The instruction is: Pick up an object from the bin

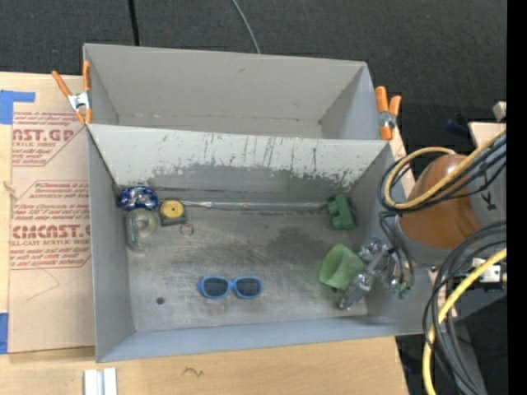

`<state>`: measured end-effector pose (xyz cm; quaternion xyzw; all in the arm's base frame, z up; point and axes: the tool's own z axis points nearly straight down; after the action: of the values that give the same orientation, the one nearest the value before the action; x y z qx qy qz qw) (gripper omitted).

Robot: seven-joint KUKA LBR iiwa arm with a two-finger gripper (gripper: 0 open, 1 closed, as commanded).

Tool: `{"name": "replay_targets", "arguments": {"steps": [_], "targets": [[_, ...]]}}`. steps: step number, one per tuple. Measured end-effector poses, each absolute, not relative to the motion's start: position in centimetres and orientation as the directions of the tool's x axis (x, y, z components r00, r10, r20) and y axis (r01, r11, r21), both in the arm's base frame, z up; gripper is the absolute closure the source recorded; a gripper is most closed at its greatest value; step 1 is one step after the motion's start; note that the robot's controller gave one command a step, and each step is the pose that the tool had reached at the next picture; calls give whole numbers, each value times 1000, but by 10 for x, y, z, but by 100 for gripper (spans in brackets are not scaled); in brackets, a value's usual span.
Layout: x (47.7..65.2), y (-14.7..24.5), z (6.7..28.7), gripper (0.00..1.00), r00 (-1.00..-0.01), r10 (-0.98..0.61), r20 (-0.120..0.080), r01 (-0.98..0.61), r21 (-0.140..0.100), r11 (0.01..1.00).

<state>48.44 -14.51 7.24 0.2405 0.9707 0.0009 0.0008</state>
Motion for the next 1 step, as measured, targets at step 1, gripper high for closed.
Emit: {"name": "replay_targets", "arguments": {"steps": [1], "targets": [[486,-144,117,100,-885,465,-4,465,2,885]]}}
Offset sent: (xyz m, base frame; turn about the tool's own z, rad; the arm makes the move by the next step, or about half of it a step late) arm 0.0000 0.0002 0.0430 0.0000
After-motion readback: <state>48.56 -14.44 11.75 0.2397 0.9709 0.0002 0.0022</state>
